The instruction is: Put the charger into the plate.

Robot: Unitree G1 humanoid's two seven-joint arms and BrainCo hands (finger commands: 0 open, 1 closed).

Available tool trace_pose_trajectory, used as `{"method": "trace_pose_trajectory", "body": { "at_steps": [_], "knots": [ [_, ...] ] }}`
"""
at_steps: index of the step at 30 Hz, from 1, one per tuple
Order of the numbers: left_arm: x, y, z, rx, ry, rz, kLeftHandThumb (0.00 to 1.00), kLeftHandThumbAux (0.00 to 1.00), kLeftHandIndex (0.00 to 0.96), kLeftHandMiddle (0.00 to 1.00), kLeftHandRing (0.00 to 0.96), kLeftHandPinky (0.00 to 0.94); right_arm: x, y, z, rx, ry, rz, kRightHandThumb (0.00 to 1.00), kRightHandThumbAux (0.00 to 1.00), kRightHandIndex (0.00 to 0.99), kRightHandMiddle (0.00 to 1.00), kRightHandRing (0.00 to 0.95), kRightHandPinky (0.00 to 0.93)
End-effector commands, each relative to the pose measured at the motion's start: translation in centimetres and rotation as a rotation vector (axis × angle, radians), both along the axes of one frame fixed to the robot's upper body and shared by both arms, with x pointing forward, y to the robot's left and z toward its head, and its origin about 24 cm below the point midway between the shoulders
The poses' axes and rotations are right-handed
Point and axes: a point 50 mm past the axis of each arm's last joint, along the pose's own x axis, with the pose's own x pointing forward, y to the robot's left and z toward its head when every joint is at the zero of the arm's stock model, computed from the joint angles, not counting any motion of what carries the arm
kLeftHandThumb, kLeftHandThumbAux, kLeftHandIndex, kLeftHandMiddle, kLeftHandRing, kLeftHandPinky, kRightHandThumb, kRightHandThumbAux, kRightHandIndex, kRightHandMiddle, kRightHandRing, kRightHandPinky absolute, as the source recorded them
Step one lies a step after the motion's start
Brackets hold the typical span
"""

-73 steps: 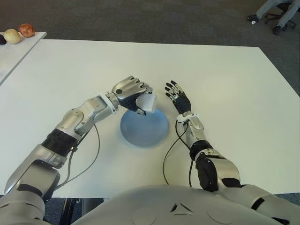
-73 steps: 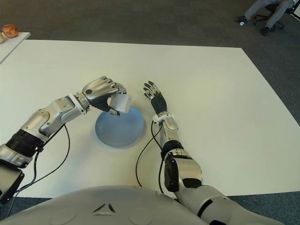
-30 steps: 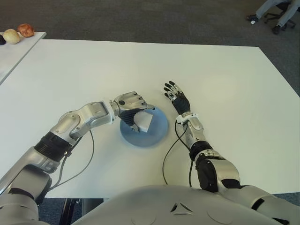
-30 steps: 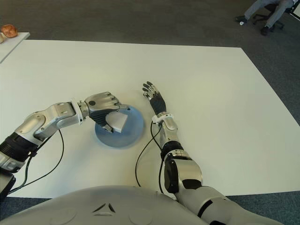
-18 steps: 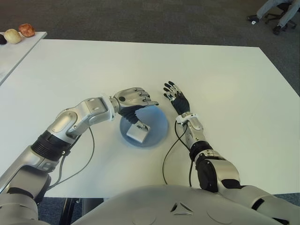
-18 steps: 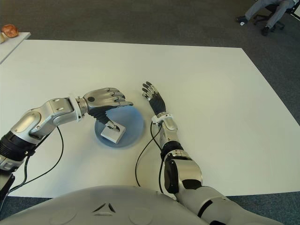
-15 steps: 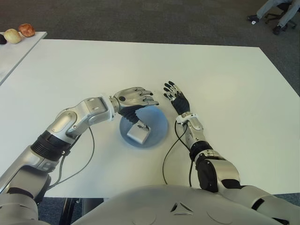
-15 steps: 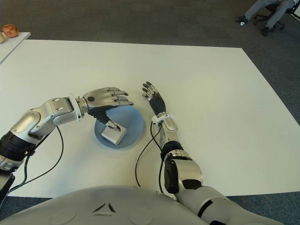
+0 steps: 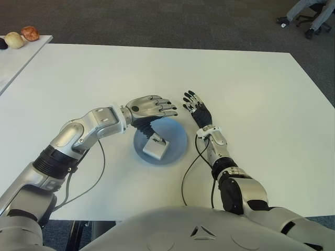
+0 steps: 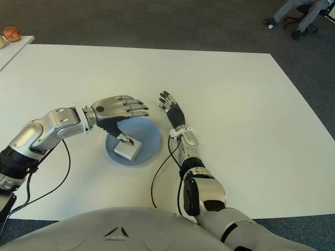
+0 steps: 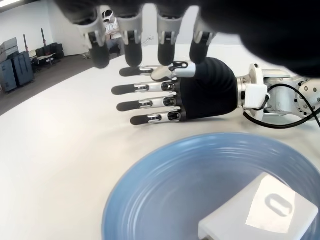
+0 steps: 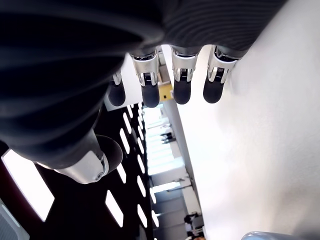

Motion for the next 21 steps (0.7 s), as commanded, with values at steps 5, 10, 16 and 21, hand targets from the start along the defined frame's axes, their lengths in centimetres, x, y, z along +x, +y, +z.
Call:
{"method": "trace_pose_trajectory", "body": {
  "at_steps": [5,10,16,21],
  "knots": [
    [-0.1,0.2,-0.1,-0.055,-0.023,0.038,0.149,0.196,0.0,0.0,0.0,0.0,-2.9,-0.1,-3.5,0.008,0.182,-0.013,0.0,0.65,0.112,0.122,0.067,0.022],
    [0.9,0.4,1.5,-0.133,-0.045,0.071,0.142,0.233,0.0,0.0,0.0,0.0,-2.8,-0.2,-3.5,0.01,0.184,-0.019,0.0,0.658,0.121,0.131,0.077,0.056],
    [2.6,3.0,3.9,-0.324,-0.066,0.162,0.139,0.325,0.0,0.002,0.0,0.006,-2.8,-0.2,-3.5,0.019,0.19,-0.023,0.0,0.66,0.103,0.134,0.086,0.062],
    [4.1,5.6,5.9,-0.536,-0.06,0.292,0.121,0.441,0.0,0.023,0.009,0.041,-2.8,-0.3,-3.6,0.017,0.199,-0.032,0.0,0.633,0.096,0.138,0.093,0.063]
  ]
}}
